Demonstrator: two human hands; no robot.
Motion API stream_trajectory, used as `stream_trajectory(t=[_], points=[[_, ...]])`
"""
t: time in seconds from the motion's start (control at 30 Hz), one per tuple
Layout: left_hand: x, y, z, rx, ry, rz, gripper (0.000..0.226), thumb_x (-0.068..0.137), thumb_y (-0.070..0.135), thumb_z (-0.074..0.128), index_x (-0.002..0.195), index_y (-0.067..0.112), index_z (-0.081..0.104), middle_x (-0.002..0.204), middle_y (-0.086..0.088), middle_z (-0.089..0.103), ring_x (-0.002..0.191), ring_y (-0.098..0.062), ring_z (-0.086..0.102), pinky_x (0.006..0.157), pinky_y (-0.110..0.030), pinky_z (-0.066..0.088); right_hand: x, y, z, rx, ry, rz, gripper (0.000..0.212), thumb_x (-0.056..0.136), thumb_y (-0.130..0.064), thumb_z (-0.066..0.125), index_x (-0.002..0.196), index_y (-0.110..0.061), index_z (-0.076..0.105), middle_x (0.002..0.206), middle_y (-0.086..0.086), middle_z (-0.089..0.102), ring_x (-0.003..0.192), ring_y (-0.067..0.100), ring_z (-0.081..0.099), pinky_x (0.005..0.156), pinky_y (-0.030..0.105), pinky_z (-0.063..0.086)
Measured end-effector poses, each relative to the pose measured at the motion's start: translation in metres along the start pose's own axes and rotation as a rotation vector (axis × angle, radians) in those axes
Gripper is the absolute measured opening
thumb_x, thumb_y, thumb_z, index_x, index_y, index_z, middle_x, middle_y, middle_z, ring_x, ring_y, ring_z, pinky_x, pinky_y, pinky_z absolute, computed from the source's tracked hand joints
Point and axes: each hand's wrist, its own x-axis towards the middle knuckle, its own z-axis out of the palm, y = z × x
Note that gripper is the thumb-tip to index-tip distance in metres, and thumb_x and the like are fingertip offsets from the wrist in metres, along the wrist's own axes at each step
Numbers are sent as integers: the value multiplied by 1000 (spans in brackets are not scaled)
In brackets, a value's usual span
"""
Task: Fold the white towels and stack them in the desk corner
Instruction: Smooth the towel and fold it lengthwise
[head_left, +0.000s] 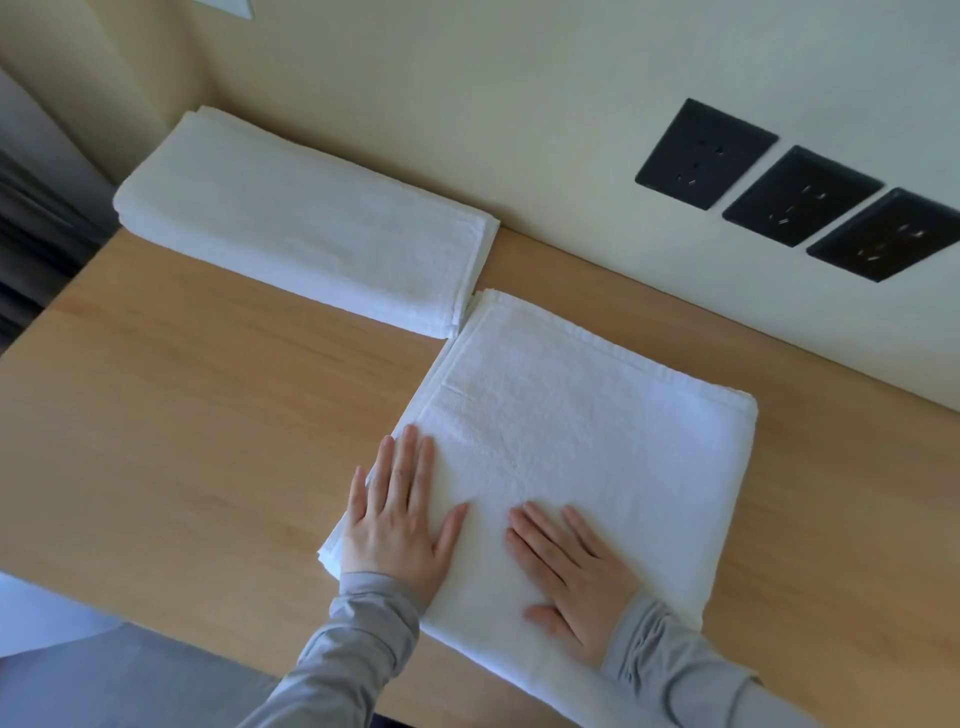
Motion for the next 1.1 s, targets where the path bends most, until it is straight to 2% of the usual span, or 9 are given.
stream_trajectory(t=[0.2, 0.33, 0.47, 0.63, 0.77, 0.83, 0.9, 1.0, 1.1], points=[[-1, 0, -1, -3, 2, -2, 75, 90, 62, 14, 149, 15, 20, 155, -3, 20, 142, -23, 21, 113, -46, 25, -1, 12, -3, -8, -22, 18, 64, 95, -52, 19, 144, -11, 27, 152, 4, 25, 141, 20, 21, 107, 46, 22], [-1, -2, 1, 37, 22, 7, 74, 90, 62, 16, 150, 18, 15, 156, -1, 17, 143, -22, 19, 114, -43, 21, -5, 75, -19, -27, -75, 246, 67, 96, -51, 5, 146, -10, 22, 151, 7, 26, 141, 26, 26, 110, 46, 15], [-2, -3, 4, 71, 26, 0, 75, 89, 63, 15, 150, 20, 15, 157, 0, 18, 144, -20, 18, 115, -43, 20, -23, 169, -17, -50, -101, 466, 70, 84, -57, -15, 145, -23, -15, 157, -6, -11, 142, 10, -16, 116, 37, -11], [-4, 6, -2, 129, 74, -9, 79, 89, 63, 3, 149, 13, 18, 156, -5, 18, 144, -22, 11, 116, -48, 13, -28, 206, -21, 197, -16, 593, 59, 99, -43, 18, 150, -14, 12, 157, 3, 15, 146, 15, 3, 118, 36, -3], [-39, 72, 7, 29, 143, -31, 77, 93, 59, 12, 147, 6, 22, 155, -12, 18, 143, -30, 17, 116, -49, 15, -34, 194, -19, 591, 310, 732, 49, 98, -31, 42, 143, -15, 33, 141, 11, 42, 130, 28, 37, 104, 27, 24], [-69, 127, 25, -52, 119, 6, 74, 94, 58, 17, 148, 8, 22, 156, -10, 17, 144, -29, 18, 114, -48, 14, -34, 192, -19, 809, 448, 802, 42, 97, -28, 46, 135, -11, 43, 136, 10, 48, 125, 26, 43, 96, 20, 27], [-95, 177, 44, -98, 75, 35, 75, 93, 61, 21, 148, 9, 24, 156, -9, 20, 143, -27, 20, 112, -48, 16, -32, 195, -17, 919, 525, 847, 36, 95, -28, 50, 126, -10, 50, 127, 8, 51, 117, 23, 48, 95, 24, 33], [-116, 212, 62, -90, 33, 45, 79, 89, 66, 29, 146, 11, 30, 155, -8, 23, 142, -25, 24, 110, -47, 21, -28, 204, -11, 998, 506, 892, 30, 92, -35, 52, 111, -12, 53, 108, 5, 53, 95, 20, 53, 87, 34, 43], [-120, 213, 72, -57, 9, 41, 79, 89, 66, 30, 147, 13, 27, 157, -5, 20, 144, -21, 20, 110, -47, 22, -23, 212, -5, 952, 397, 855, 31, 95, -41, 43, 100, -12, 49, 88, 8, 52, 75, 25, 52, 75, 38, 39]])
